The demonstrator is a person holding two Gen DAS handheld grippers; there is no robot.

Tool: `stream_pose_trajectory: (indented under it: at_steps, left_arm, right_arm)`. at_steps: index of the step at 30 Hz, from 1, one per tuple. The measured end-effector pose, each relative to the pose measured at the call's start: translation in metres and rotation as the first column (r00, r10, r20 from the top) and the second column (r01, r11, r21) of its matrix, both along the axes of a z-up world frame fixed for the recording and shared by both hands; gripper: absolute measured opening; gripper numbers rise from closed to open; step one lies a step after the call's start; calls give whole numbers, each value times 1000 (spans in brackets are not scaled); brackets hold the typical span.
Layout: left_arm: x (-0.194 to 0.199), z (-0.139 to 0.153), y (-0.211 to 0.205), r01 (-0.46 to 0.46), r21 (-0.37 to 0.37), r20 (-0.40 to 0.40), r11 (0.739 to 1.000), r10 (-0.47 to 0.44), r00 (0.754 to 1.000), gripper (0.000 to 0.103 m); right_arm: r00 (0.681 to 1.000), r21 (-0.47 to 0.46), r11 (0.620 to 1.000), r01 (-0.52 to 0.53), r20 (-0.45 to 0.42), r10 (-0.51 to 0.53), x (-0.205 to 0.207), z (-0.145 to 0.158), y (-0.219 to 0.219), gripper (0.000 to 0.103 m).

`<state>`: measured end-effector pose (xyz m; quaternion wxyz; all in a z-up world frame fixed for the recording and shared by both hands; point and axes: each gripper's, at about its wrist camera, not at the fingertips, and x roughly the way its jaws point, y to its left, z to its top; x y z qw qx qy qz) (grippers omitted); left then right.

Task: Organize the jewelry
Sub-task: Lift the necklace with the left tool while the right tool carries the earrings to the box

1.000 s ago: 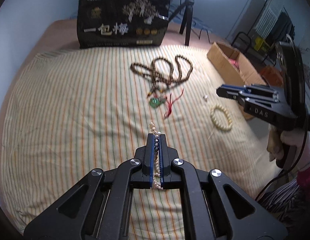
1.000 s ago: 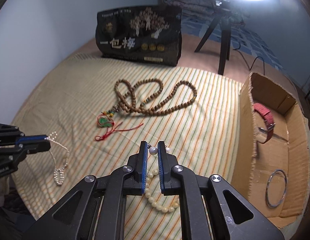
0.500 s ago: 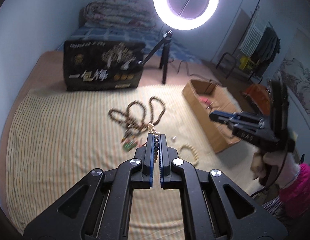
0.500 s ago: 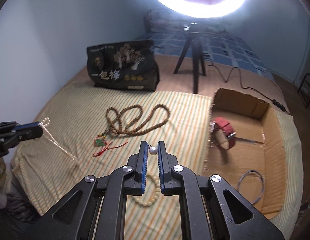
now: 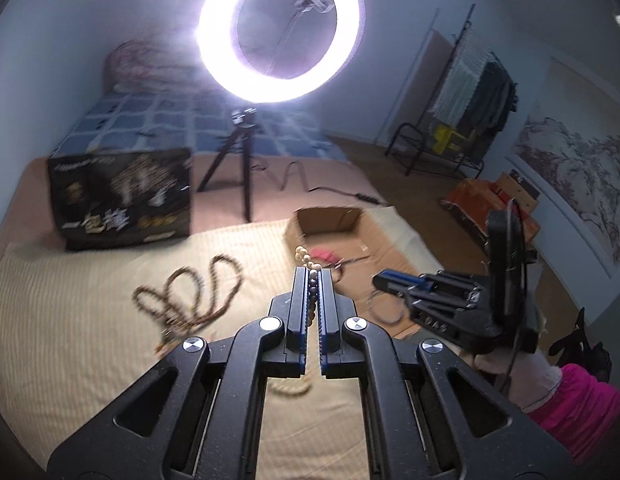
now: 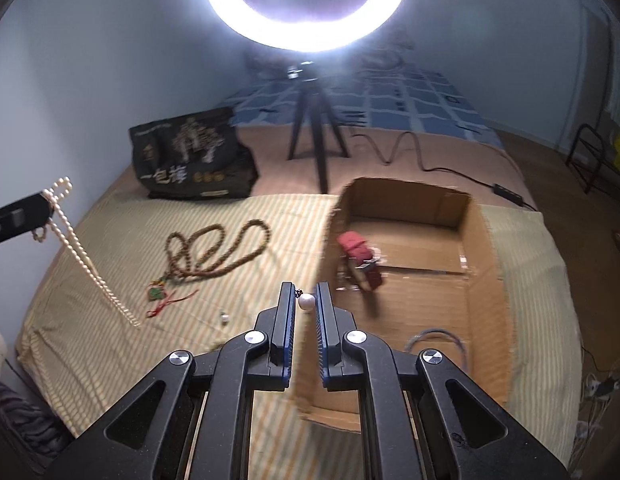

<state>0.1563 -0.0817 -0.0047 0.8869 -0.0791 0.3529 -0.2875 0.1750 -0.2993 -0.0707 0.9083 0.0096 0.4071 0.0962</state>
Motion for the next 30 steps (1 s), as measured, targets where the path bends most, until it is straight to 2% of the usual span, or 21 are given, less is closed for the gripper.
stream_pose_trajectory:
  at_steps: [7,17,30]
  left_arm:
    - [15,4,-52,67,-32,3,997,-67,998,2]
    - [33,-13,-108,115,-43,-25,992,-116,993,2]
    - [45,-45,-147,140,-9,-95,990,-140,986,2]
  right_arm:
    - [997,7,997,77,-8,-77,4,0,-42,8]
    - [988,27,988,152,-22,-152,22,-2,-87,8]
    - [984,23,986,167,-64,-165,48,-19,-100,8]
